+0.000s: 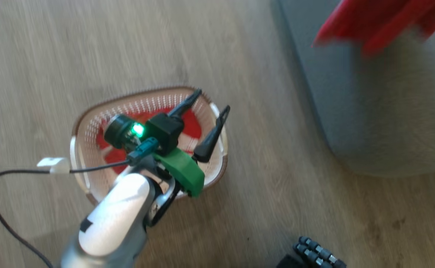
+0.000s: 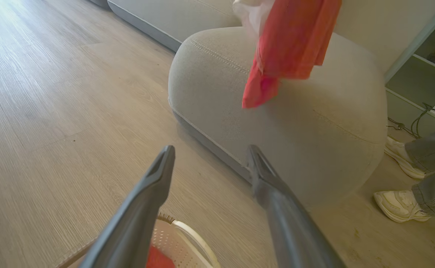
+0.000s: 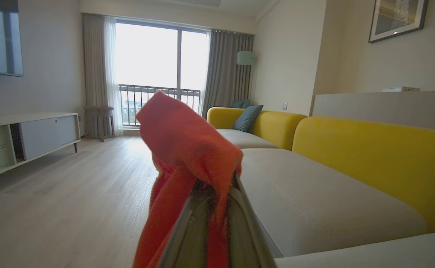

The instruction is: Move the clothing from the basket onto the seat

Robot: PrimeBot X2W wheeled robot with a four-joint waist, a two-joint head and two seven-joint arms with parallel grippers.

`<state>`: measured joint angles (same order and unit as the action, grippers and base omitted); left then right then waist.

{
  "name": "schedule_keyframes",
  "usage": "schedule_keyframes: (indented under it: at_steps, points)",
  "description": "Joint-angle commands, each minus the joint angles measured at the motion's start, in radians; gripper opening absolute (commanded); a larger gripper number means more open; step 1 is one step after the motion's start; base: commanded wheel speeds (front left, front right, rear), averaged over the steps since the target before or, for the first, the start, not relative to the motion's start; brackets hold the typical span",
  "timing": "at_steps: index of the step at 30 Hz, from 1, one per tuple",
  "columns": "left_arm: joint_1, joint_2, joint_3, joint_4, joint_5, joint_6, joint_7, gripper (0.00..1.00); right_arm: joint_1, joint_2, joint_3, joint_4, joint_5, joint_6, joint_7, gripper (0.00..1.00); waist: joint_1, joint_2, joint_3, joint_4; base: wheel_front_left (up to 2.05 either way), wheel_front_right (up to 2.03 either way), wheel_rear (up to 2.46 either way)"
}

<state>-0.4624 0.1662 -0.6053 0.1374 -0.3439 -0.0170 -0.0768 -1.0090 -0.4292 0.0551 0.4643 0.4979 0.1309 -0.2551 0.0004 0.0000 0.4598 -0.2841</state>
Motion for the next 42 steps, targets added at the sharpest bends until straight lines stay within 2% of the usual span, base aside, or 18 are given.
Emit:
schedule_keyframes:
  at_steps: [1, 3, 7, 12, 16, 20, 24, 25, 27, 28, 31, 33, 36, 42]
  points:
    - [-0.041, 0.014, 0.034, -0.036, 0.016, 0.002, -0.01, 1.0, -0.083, -0.043, -0.039, 0.0, -0.009, 0.0, -0.007, 0.0, -0.0004, 0.0, 0.088, 0.048, 0.0, 0.0, 0.0]
    - [-0.062, 0.016, 0.036, -0.04, 0.023, 0.002, -0.014, 1.0, -0.19, -0.082, -0.104, 0.057, -0.025, 0.0, -0.005, 0.0, -0.0004, 0.0, 0.117, 0.066, 0.0, 0.0, 0.0]
    - [-0.11, 0.023, 0.038, -0.058, 0.042, 0.002, -0.018, 1.0, -0.365, -0.199, -0.192, 0.152, -0.114, 0.0, 0.016, 0.0, -0.0004, 0.0, 0.177, 0.096, 0.0, 0.0, 0.0]
    - [-0.157, 0.011, 0.029, -0.088, 0.058, 0.001, -0.026, 1.0, -0.455, -0.325, -0.305, 0.275, -0.238, 0.0, 0.03, 0.0, -0.0004, 0.0, 0.258, 0.127, 0.0, 0.0, 0.0]
    - [-0.178, 0.007, 0.022, -0.129, 0.067, 0.007, -0.019, 1.0, -0.429, -0.334, -0.386, 0.37, -0.295, 0.0, 0.016, 0.0, -0.0004, 0.0, 0.347, 0.129, 0.0, 0.0, 0.0]
    - [-0.192, 0.026, 0.021, -0.167, 0.08, 0.009, -0.001, 1.0, -0.378, -0.297, -0.44, 0.447, -0.369, 0.0, 0.0, 0.0, -0.0004, 0.0, 0.439, 0.119, 0.0, 0.0, 0.0]
    - [-0.204, 0.033, 0.015, -0.174, 0.09, 0.008, -0.001, 1.0, -0.338, -0.245, -0.499, 0.5, -0.466, 0.0, -0.005, 0.0, -0.0004, 0.0, 0.481, 0.122, 0.0, 0.0, 0.0]
    - [-0.205, 0.031, 0.014, -0.173, 0.089, 0.009, -0.004, 1.0, -0.334, -0.228, -0.514, 0.5, -0.482, 0.0, -0.006, 0.16, -0.0004, 0.0, 0.482, 0.123, 0.0, 0.0, 0.0]
    - [-0.204, 0.029, 0.016, -0.168, 0.085, 0.011, -0.011, 1.0, -0.323, -0.195, -0.54, 0.492, -0.511, 0.0, -0.006, 0.58, -0.0004, 0.0, 0.474, 0.121, 0.0, 0.0, 0.0]
    - [-0.201, 0.03, 0.017, -0.163, 0.081, 0.011, -0.015, 1.0, -0.317, -0.18, -0.551, 0.488, -0.523, 0.0, -0.006, 1.0, -0.0004, 0.0, 0.464, 0.12, 0.0, 0.0, 0.0]
    - [-0.193, 0.031, 0.024, -0.143, 0.072, 0.014, -0.035, 1.0, -0.291, -0.151, -0.567, 0.49, -0.567, 0.0, -0.006, 1.0, -0.0004, 0.0, 0.418, 0.116, 0.0, 0.0, 0.0]
    - [-0.176, 0.027, 0.034, -0.115, 0.053, 0.018, -0.059, 1.0, -0.253, -0.132, -0.538, 0.497, -0.605, 0.0, -0.006, 1.0, -0.0004, 0.0, 0.355, 0.106, 0.0, 0.0, 0.0]
    - [-0.146, 0.022, 0.047, -0.076, 0.026, 0.023, -0.088, 1.0, -0.189, -0.099, -0.458, 0.469, -0.614, 0.0, -0.006, 1.0, -0.0004, 0.0, 0.268, 0.091, 0.0, 0.0, 0.0]
    - [-0.061, 0.026, 0.078, -0.004, -0.025, 0.037, -0.129, 1.0, -0.026, -0.02, -0.293, 0.347, -0.547, 0.0, -0.007, 1.0, -0.0004, 0.0, 0.092, 0.068, 0.0, 0.0, 0.0]
